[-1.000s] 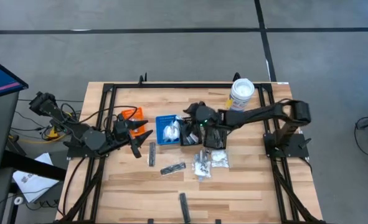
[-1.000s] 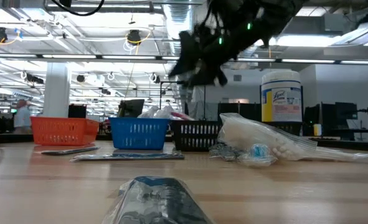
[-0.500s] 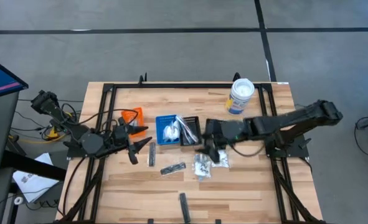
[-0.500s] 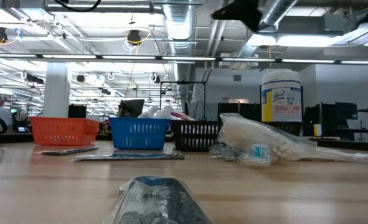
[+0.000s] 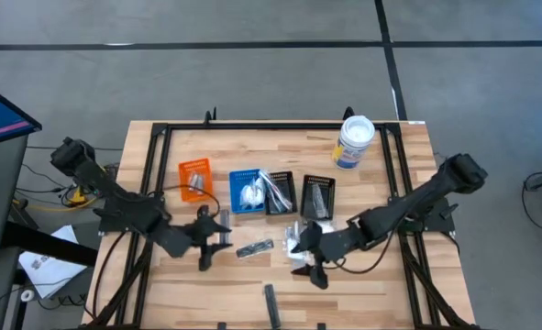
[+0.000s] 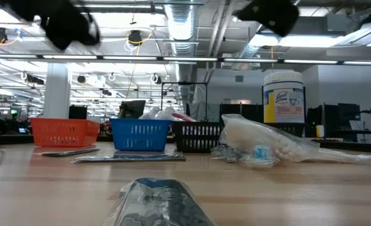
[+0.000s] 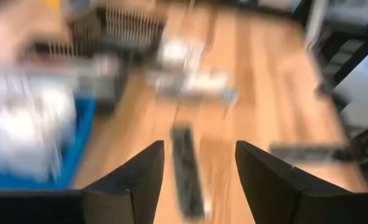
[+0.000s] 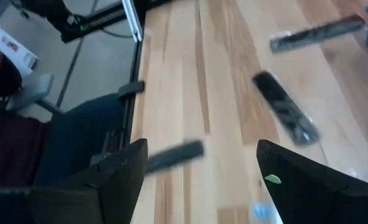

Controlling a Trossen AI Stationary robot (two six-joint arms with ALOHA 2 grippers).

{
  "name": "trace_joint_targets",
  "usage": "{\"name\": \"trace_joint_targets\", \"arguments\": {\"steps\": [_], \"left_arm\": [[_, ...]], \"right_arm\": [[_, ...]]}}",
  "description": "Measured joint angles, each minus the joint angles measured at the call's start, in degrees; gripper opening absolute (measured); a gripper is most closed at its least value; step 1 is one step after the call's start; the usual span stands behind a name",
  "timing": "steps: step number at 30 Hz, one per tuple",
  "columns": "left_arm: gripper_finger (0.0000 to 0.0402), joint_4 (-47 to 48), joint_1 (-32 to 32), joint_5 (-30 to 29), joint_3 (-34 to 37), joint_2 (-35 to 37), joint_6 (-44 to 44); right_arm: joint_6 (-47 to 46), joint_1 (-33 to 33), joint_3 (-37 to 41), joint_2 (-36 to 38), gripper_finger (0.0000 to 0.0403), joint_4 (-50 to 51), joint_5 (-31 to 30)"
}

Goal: Pick & Place Travel size toiletries
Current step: Put the black comb into the right black bin

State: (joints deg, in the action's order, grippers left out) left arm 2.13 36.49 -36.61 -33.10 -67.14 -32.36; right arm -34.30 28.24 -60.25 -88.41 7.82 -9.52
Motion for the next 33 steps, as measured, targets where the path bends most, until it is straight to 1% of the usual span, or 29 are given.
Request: {"name": "trace_joint_targets", "arguments": {"steps": [3,6,8,10,13,15,18,19,20,23,26,28,31,33], "left_arm": [[0.0180,0.3,0.0,-0.1,3.1,-4.3,-8.9],[0.0166,0.1,-0.6,-0.9,4.9,-7.0,-16.6],[0.0156,0.1,-0.9,-1.0,5.3,-7.7,-19.3],[0.0141,-0.2,-0.7,-0.8,5.2,-8.0,-17.7],[0.0105,-0.1,1.4,0.0,4.8,-8.6,-9.7],[0.0074,1.2,2.7,-3.5,4.8,-8.4,-9.2],[0.0021,6.0,1.7,-12.6,4.8,-7.3,-17.5],[0.0011,7.0,0.6,-13.8,4.8,-7.1,-20.4],[0.0007,7.3,-0.9,-13.4,4.8,-7.0,-21.6],[0.0002,7.3,-7.5,-6.2,4.8,-7.8,-22.1],[0.0001,7.9,-13.3,-0.7,4.8,-10.1,-22.8],[0.0001,8.2,-14.6,1.2,4.8,-12.2,-23.8],[0.0000,8.3,-13.7,1.7,4.8,-14.6,-26.7],[0.0000,8.6,-13.6,3.5,4.8,-16.2,-28.1]], "right_arm": [[0.2,-1.8,0.0,-2.4,0.0295,-2.8,0.0],[0.2,-4.7,0.0,-4.5,0.0295,-4.3,0.0],[0.2,-6.7,0.0,-5.7,0.0295,-4.7,0.0],[0.6,-8.6,0.0,-6.6,0.0295,-4.8,0.6],[4.1,-10.7,0.0,-8.0,0.0295,-5.3,2.4],[6.3,-11.4,-0.1,-9.2,0.0295,-7.5,3.7],[8.7,-11.9,0.0,-10.6,0.0295,-9.4,4.2],[9.0,-12.0,-0.1,-11.2,0.0295,-10.5,4.3],[9.4,-12.1,0.0,-11.4,0.0295,-10.6,4.4],[10.6,-12.3,0.0,-11.6,0.0295,-11.2,4.6],[11.5,-12.1,0.1,-11.9,0.0291,-10.9,4.6],[12.2,-11.5,0.0,-12.0,0.0286,-11.9,4.6],[13.2,-10.4,0.0,-12.1,0.0278,-11.5,4.7],[14.1,-9.8,0.0,-12.2,0.0274,-11.5,4.8]]}}
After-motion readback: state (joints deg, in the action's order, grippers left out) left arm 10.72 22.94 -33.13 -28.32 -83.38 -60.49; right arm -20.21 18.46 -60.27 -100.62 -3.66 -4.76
